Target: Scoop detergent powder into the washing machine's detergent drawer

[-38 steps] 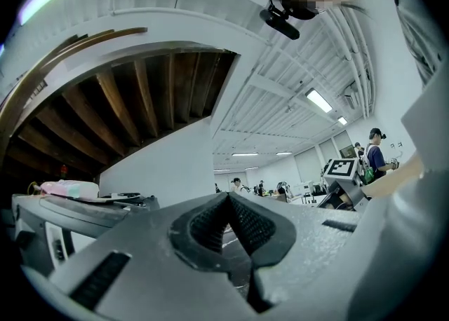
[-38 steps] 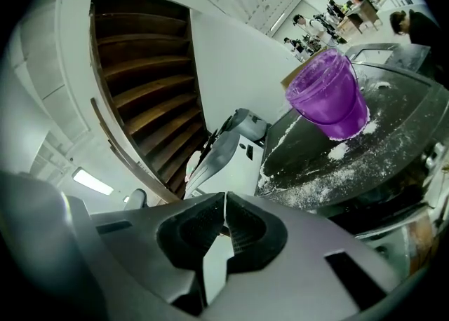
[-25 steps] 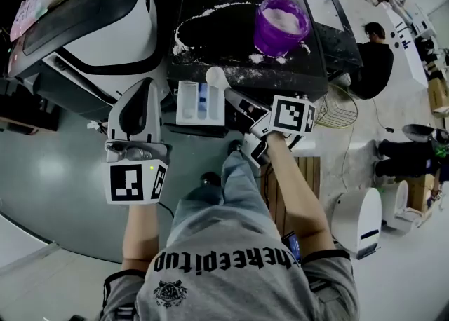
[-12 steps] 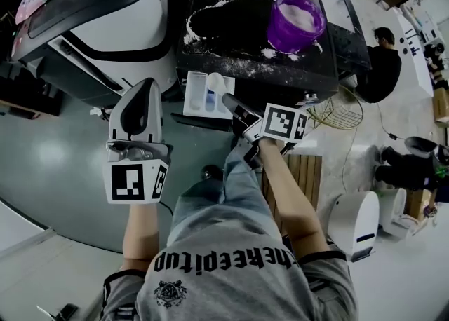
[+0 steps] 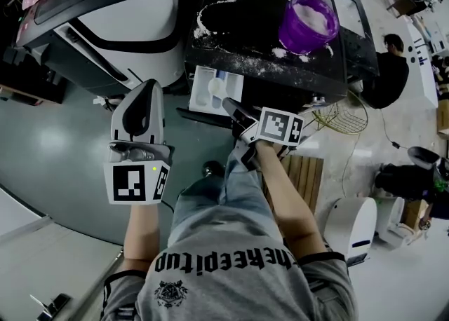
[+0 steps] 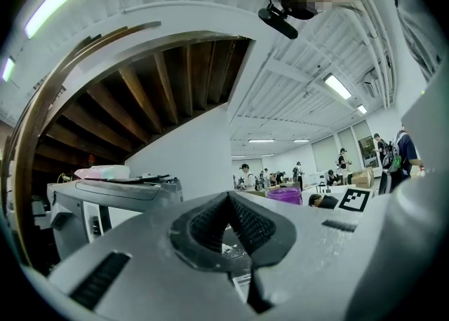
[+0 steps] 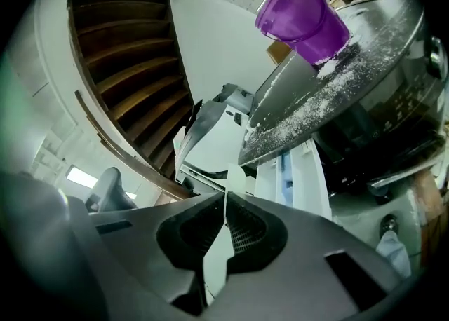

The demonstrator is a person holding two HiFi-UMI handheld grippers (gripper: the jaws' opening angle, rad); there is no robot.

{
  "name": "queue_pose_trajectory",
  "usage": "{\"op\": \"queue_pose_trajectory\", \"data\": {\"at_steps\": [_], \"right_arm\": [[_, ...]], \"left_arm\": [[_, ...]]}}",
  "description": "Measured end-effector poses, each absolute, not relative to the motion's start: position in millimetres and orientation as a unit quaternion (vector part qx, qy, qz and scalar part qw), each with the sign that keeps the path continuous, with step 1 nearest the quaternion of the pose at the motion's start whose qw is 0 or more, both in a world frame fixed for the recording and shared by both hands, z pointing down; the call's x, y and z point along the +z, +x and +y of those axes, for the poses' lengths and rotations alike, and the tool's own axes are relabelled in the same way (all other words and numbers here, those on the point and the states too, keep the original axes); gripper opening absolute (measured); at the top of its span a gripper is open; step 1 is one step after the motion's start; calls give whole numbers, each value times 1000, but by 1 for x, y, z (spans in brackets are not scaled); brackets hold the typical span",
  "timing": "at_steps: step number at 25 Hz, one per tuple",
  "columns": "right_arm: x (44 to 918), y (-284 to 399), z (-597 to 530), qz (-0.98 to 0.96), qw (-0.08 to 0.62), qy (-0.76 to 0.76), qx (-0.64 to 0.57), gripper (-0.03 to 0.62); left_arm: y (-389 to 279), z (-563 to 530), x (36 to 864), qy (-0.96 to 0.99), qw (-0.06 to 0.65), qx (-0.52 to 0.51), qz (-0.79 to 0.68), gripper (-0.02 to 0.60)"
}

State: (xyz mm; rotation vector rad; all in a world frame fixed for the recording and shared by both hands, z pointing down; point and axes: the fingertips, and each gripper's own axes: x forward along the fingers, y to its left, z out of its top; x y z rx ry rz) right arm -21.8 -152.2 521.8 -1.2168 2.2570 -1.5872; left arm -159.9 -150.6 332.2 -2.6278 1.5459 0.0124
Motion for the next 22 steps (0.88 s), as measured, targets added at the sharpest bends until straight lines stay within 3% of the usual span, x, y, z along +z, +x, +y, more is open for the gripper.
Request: {"op": "queue_pose_trajectory", "data": {"at_steps": [10, 22], "right_arm": [[545, -32, -163, 776, -42, -415, -472, 6], [566, -48, -173, 827, -247, -419, -282, 6]], "left_arm": [[-173, -153, 342, -848, 35, -1, 528, 3], [-196, -158, 349, -831, 25, -3, 556, 3]]}}
